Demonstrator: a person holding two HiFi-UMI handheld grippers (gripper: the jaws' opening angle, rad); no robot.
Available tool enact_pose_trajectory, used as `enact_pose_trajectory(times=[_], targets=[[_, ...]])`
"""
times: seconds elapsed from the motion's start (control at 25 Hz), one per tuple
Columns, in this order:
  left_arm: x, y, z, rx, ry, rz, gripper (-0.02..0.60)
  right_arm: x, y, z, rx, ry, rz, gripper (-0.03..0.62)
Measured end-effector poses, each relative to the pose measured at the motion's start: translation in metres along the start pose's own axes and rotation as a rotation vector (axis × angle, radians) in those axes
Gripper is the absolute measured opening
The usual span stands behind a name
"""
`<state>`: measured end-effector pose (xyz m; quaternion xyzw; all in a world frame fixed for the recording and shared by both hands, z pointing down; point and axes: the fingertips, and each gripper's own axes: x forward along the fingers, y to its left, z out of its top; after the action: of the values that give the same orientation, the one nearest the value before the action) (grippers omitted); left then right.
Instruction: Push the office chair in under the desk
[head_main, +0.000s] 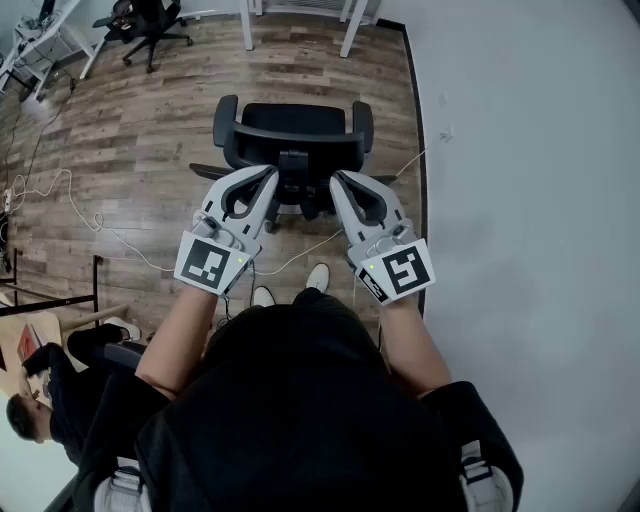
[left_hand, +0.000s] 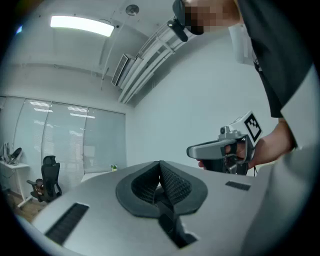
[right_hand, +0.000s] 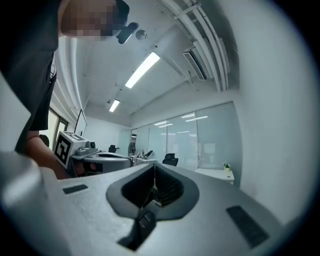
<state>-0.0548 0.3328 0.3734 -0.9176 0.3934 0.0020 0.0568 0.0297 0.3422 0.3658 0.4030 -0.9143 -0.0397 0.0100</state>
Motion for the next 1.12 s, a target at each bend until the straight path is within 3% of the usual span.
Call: enact_pose_trajectory(times=[0.56,1.12], targets=[[-0.011,0.011,-0.01,-0.011,0.021,0.022,-0.003,-0.002,0.007,-0.006,0.052,-0.004,0.039,0.011],[-0.012,0.029,-0.044,0.047,0.129,0.016,0.023,0.01,-0.006,-0.053,0.078,0.183,0.057,0.033]])
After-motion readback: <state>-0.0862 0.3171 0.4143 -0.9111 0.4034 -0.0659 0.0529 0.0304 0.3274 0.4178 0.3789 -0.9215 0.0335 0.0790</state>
